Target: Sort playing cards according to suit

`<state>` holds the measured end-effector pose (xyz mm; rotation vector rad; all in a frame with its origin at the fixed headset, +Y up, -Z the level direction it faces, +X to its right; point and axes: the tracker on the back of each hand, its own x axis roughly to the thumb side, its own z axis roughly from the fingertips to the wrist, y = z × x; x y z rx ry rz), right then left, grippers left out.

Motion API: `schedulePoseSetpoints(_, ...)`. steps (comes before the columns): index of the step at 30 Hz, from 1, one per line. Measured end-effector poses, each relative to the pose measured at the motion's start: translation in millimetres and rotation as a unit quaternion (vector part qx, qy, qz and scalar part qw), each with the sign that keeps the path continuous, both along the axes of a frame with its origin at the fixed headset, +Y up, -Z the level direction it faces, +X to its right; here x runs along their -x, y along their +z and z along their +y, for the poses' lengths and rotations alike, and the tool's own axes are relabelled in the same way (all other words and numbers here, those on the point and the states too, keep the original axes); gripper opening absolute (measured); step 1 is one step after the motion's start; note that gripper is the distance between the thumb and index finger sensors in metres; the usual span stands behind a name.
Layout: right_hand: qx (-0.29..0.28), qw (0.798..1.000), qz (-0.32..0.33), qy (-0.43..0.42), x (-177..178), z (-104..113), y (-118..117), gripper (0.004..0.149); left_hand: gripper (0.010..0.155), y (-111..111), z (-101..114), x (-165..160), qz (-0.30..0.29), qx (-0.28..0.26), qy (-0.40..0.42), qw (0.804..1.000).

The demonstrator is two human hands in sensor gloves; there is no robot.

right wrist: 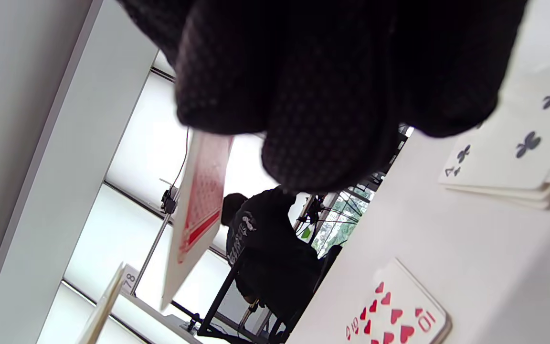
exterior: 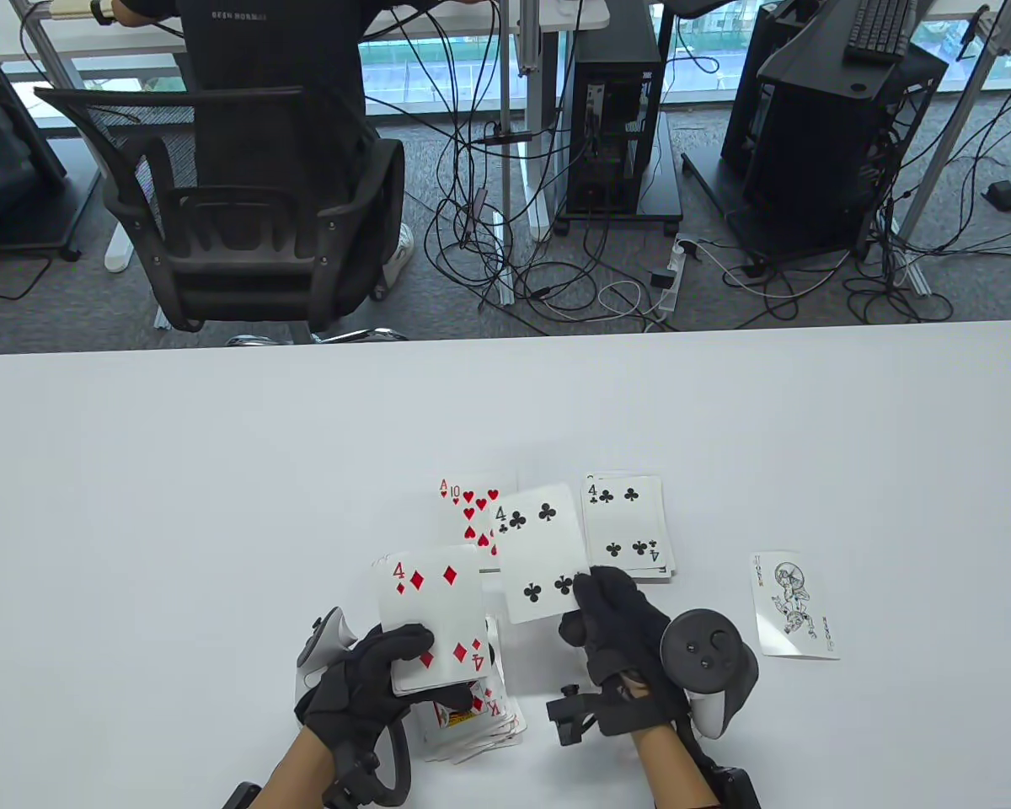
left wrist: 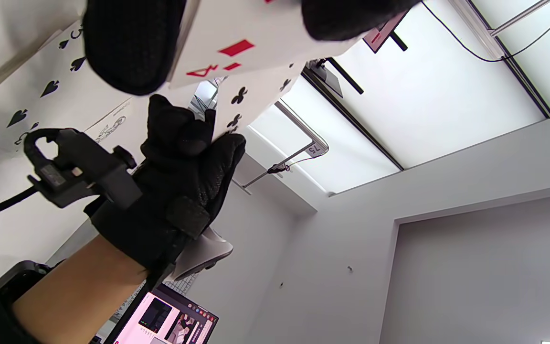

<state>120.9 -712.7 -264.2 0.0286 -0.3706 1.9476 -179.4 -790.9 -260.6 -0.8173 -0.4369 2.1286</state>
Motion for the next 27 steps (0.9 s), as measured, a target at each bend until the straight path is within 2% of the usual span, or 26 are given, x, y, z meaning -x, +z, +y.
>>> schedulePoseSetpoints(3,0.024,0.998,-0.03,0.055,-19.7,12.0,-26.0,0.041,0.051,-1.0,-0.2,3.7,0.012,0.004,0.001,1.0)
schedulePoseSetpoints(5,0.063,0.991,-0.043,0.109,-31.8,14.6,-45.6,0.041,0.051,-1.3,-0.3,5.6,0.021,0.008,0.004,1.0)
schedulePoseSetpoints(8,0.129,0.975,-0.066,0.169,-45.6,6.6,-72.2,0.041,0.052,-2.2,-0.1,7.8,0.029,0.011,0.009,0.999)
schedulePoseSetpoints(11,0.185,0.963,-0.087,0.177,-51.6,-9.7,-90.2,0.042,0.052,-3.2,0.0,10.3,0.036,0.012,0.008,0.999)
schedulePoseSetpoints(14,0.233,0.943,-0.109,0.209,-56.3,-25.2,-100.5,0.042,0.052,-4.2,0.4,12.3,0.041,0.013,0.011,0.999)
schedulePoseSetpoints(20,0.313,0.883,-0.108,0.334,-55.6,-46.5,-112.1,0.045,0.052,-5.9,1.0,14.6,0.049,0.016,0.015,0.999)
schedulePoseSetpoints(27,0.342,0.835,-0.096,0.421,-50.6,-56.0,-114.2,0.05,0.052,-5.4,2.0,14.2,0.052,0.018,0.011,0.998)
